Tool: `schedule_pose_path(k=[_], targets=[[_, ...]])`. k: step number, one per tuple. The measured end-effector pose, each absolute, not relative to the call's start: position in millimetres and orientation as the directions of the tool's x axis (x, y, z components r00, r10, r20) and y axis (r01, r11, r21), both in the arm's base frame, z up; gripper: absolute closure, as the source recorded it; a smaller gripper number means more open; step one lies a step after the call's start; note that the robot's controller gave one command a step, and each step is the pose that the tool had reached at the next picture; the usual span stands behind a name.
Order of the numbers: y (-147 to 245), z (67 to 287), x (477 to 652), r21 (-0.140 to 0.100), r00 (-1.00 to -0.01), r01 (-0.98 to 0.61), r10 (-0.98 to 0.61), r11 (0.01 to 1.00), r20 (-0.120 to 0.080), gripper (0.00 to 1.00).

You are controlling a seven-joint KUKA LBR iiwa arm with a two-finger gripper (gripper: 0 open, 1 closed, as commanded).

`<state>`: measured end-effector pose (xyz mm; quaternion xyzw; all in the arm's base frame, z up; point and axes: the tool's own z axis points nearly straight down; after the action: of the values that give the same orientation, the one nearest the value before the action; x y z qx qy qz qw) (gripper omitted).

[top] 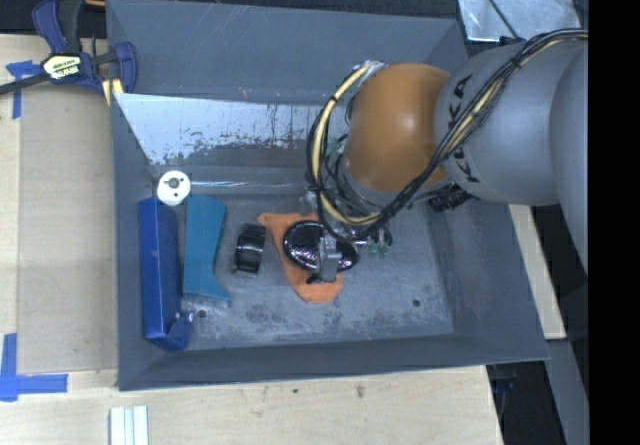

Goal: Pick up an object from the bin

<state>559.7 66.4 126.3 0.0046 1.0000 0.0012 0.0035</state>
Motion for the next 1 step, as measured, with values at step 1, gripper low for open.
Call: schedule_pose_path(k=[1], targets=[[31.5, 111.4, 561.8, -0.001, -1.0, 0.027, 0.027, 1.0, 0.007, 0.0]])
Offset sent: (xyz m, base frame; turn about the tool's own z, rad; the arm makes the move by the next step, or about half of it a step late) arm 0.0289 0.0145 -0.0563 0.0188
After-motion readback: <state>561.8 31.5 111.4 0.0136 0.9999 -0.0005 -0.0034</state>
